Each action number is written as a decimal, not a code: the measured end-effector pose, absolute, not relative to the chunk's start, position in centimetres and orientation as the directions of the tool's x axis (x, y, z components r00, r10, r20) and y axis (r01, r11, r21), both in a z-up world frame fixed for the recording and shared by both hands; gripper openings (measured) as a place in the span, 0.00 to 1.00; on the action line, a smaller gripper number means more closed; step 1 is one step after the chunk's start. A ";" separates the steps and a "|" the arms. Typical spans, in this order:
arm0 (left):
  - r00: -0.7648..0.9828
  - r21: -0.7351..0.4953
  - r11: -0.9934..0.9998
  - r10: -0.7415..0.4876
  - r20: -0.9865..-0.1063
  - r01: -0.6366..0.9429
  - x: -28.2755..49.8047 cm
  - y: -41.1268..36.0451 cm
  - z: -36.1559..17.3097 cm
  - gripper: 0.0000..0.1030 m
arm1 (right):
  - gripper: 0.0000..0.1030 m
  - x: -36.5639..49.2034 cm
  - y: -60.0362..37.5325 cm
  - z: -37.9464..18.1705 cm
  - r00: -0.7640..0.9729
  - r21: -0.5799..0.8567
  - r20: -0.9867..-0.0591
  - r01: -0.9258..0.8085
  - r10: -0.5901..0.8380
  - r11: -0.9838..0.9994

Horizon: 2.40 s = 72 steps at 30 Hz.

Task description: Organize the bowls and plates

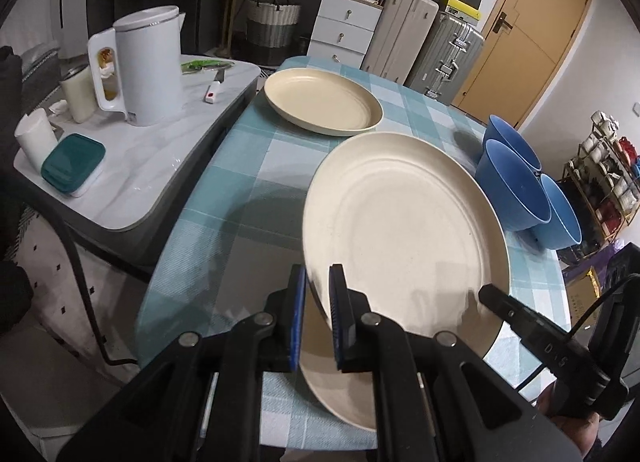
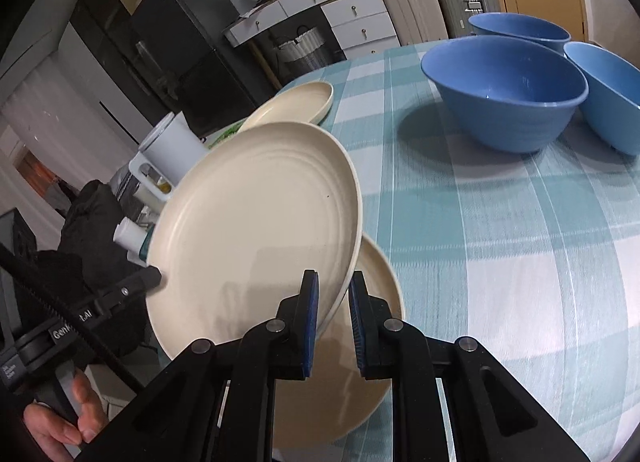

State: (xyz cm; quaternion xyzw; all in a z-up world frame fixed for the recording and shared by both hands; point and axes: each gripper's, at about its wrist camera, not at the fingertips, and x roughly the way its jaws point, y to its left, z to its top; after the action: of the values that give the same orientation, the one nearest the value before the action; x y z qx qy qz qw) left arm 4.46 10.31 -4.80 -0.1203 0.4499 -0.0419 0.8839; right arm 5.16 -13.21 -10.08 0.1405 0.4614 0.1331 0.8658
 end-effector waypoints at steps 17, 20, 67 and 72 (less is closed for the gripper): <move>0.552 -0.188 0.982 -0.153 -0.820 -0.007 2.7 9.1 -5.5 0.09 | 0.15 2.9 -13.6 -10.9 0.525 0.338 -0.782 -0.094 0.335 0.936; 0.541 -0.171 0.985 -0.141 -0.829 -0.005 2.6 8.8 -5.9 0.09 | 0.15 2.8 -13.8 -10.8 0.524 0.336 -0.784 -0.093 0.333 0.937; 0.434 -0.045 0.998 -0.059 -0.899 0.043 2.3 7.2 -8.7 0.09 | 0.18 0.3 -11.5 -10.9 0.524 0.069 -0.837 -0.189 0.160 0.979; 0.434 -0.045 0.998 -0.062 -0.899 0.049 2.2 7.1 -8.8 0.09 | 0.20 0.5 -11.6 -11.4 0.504 0.054 -0.852 -0.192 0.146 0.980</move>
State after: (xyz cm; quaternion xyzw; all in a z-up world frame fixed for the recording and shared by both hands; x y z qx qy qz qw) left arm 2.24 7.10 -8.78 -0.0057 0.5310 -0.0328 0.8467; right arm 0.49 -11.56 -11.36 -0.0238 0.4886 0.0974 0.8667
